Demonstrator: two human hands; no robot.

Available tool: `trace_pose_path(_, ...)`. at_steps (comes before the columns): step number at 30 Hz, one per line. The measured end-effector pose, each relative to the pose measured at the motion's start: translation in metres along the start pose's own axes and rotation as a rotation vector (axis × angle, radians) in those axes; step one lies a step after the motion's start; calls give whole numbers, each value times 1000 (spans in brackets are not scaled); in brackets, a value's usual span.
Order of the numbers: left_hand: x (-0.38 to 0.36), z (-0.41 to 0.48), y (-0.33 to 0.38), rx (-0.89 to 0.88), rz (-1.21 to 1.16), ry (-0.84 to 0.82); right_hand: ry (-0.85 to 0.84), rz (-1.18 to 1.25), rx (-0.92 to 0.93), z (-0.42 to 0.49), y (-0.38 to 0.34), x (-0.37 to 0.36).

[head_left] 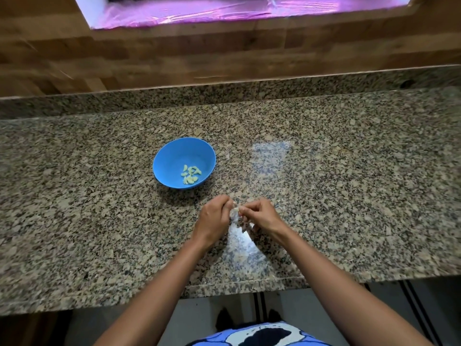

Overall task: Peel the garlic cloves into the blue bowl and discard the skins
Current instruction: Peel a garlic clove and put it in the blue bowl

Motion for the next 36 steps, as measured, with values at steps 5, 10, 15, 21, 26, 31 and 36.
trace_pose_path(5,-6,-6,-29,122,-73,-83,9,91,18,-5,-1,-2)
trace_pose_path(10,-11,-13,-30,180,-316,-88,-48,-43,-95,-7,6,-7)
trace_pose_path(15,-8,-12,-17,125,-565,-40,-109,-142,-106,-7,1,-14)
trace_pose_path(21,-16,-15,-25,175,-1080,28,-180,685,-244,-14,11,-29)
trace_pose_path(26,-23,-21,-40,273,-1319,150,-23,515,-178,-13,7,-14)
trace_pose_path(31,21,-37,-73,369,-588,349,178,178,-101,-19,13,5)
trace_pose_path(36,26,-38,-61,242,30,255,250,148,-115,-28,20,11)
Point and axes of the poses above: each hand's wrist, its own z-axis towards the middle knuckle, its own x-axis out of the back of the hand, y = z × x, the point moved 8 cm from there along z, towards the middle knuckle, and after that the axes turned 14 degrees about -y, right-handed, at the moved point
